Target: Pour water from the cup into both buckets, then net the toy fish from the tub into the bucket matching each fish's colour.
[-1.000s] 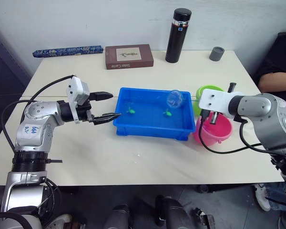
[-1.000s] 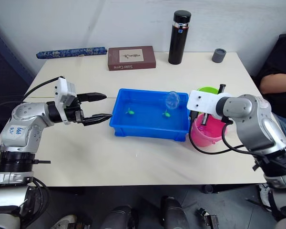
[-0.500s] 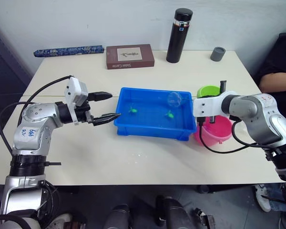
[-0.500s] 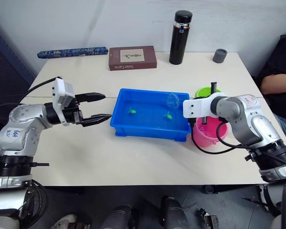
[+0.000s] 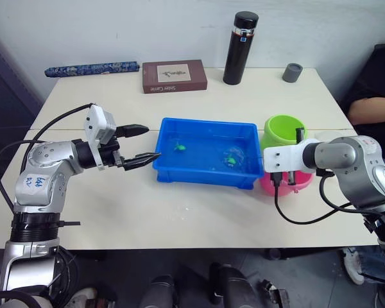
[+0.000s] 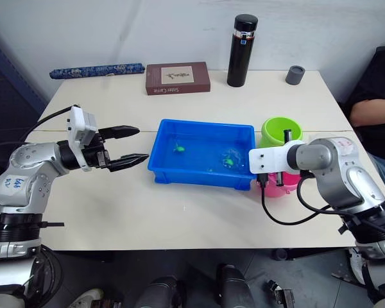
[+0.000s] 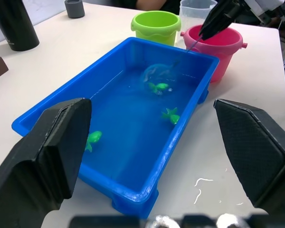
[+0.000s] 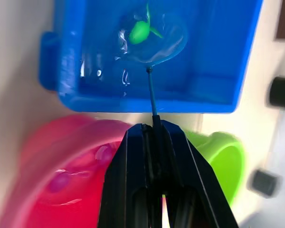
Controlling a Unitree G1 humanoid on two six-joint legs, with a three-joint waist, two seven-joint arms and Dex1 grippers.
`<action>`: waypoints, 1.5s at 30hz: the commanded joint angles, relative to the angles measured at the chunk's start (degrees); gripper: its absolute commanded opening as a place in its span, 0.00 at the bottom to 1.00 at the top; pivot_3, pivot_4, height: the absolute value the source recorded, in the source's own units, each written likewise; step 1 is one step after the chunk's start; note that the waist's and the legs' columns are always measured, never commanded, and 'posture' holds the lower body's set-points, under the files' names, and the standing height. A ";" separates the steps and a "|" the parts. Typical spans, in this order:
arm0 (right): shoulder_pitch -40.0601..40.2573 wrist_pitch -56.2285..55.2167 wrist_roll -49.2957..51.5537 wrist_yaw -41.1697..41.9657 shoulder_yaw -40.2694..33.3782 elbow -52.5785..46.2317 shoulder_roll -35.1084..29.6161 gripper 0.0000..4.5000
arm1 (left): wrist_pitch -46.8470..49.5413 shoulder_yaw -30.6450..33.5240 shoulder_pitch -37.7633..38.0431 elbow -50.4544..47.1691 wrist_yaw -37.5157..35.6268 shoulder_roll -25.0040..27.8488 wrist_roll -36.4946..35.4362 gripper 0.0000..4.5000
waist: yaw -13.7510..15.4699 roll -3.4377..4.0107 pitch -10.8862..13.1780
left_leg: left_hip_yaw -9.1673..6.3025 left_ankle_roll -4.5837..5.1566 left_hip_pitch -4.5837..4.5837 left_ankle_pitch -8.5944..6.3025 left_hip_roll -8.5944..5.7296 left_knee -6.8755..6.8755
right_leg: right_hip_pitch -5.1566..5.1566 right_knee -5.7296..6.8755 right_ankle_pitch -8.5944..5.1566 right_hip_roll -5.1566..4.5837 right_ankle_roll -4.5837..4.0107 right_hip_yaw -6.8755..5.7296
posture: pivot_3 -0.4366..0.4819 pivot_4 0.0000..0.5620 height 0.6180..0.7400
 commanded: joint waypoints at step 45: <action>-1.09 48.28 42.38 -16.94 -31.04 -1.76 2.28 0.00 | -2.45 -1.60 -5.30 2.82 -3.67 0.86 0.17 0.99 | 0.25 0.00 0.00 | -0.11 0.02 -0.14 -0.03 -0.05 -0.07 | -0.05 -0.12 0.01 -0.08 0.01 -0.05 | 0.48 0.27 1.00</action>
